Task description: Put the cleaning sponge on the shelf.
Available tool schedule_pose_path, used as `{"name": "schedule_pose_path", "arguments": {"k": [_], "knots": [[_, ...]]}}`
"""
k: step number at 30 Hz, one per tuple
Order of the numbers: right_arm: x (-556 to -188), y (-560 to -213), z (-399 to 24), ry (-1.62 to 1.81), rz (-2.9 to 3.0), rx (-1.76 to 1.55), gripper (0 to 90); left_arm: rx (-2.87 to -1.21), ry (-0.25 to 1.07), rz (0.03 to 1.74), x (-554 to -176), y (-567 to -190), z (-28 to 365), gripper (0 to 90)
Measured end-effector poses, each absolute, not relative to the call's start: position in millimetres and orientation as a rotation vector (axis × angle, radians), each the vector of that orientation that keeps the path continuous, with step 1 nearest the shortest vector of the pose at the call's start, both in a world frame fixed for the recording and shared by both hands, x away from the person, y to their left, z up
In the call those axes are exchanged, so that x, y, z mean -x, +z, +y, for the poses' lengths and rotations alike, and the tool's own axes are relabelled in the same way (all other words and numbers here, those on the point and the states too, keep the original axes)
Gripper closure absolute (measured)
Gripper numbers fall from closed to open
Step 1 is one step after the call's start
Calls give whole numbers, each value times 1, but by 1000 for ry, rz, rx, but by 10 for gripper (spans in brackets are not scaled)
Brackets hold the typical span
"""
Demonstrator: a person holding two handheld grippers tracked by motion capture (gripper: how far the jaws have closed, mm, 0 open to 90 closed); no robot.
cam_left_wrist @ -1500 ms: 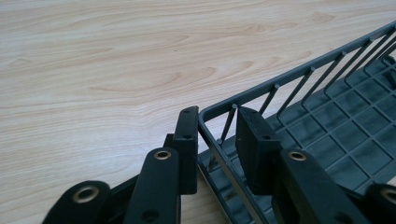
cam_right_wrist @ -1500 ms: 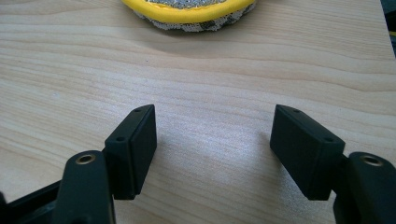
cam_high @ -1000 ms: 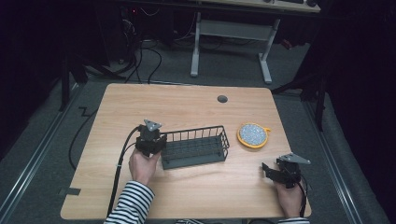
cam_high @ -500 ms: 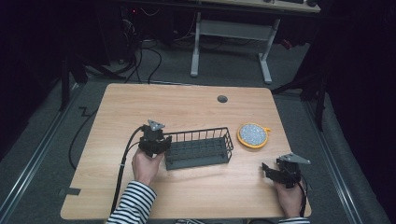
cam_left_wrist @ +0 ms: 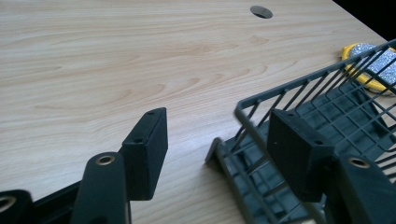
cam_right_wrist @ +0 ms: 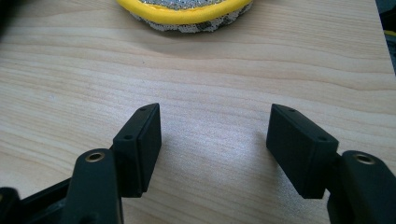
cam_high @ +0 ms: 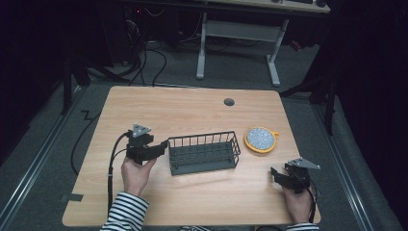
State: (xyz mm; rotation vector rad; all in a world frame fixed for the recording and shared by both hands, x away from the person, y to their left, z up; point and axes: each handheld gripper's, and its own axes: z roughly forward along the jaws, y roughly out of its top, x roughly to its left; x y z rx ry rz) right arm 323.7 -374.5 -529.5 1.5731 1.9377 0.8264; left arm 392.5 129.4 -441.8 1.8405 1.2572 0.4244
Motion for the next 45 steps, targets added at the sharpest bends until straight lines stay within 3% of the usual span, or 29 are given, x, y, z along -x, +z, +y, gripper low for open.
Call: {"name": "schedule_pose_path", "arguments": {"k": [20,32,36,45], "knots": [[-324,-529,-375,826,1930,-1580,379,-1824,447,1396,-376,-492,186,378],[-324,-529,-375,824,1937,-1572,361,-1809,463,1450,-378,-516,191,375],[-325,-529,-375,837,1954,-1567,318,-1850,505,1470,-380,-524,190,360],[-331,-519,-380,858,1985,-1608,416,-1850,545,1480,-380,-532,189,356]]}}
